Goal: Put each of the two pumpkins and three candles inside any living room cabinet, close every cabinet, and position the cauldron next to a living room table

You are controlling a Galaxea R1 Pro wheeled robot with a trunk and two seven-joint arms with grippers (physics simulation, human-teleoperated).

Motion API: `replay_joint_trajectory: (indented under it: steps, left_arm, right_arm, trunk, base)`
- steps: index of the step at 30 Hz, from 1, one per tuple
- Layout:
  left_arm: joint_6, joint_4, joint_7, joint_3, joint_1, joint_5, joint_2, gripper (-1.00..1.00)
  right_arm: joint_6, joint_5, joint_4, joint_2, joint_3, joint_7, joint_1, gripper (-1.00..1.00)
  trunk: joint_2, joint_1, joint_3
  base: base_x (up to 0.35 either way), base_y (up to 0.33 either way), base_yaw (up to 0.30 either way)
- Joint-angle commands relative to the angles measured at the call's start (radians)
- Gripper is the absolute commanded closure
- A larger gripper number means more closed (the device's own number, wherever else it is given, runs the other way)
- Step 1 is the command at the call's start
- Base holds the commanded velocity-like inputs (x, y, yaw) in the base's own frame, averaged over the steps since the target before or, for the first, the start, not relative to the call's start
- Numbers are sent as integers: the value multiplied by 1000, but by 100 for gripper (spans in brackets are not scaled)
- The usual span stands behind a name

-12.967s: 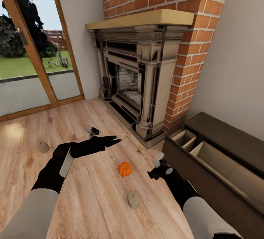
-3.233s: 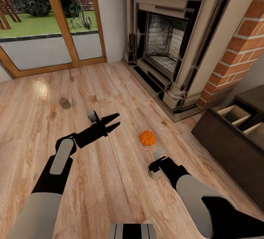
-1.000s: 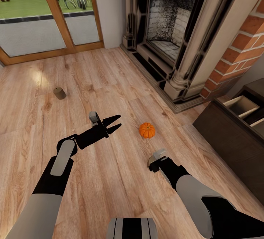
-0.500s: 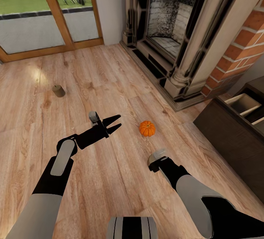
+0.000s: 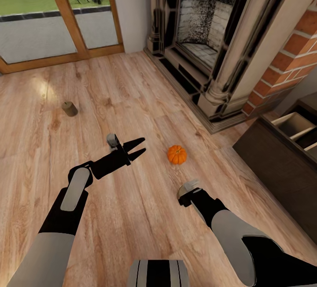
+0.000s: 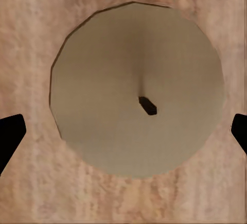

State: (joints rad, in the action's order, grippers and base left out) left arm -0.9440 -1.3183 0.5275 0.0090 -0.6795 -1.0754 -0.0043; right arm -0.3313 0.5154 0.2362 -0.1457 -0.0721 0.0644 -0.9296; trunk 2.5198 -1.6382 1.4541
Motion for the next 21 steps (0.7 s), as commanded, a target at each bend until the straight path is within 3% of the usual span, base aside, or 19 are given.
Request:
replay_joint_trajectory:
  steps: [1,21]
  left_arm:
    - [0,0,0,0,0,0,0,-100]
    - [1,2,0,0,0,-1,0,-100]
  right_arm:
    - [0,0,0,0,0,0,0,-100]
    - [0,0,0,0,0,0,0,-100]
  trunk:
    - [0,0,0]
    - [0,0,0]
  base:
    - [227,0,0]
    - [86,0,0]
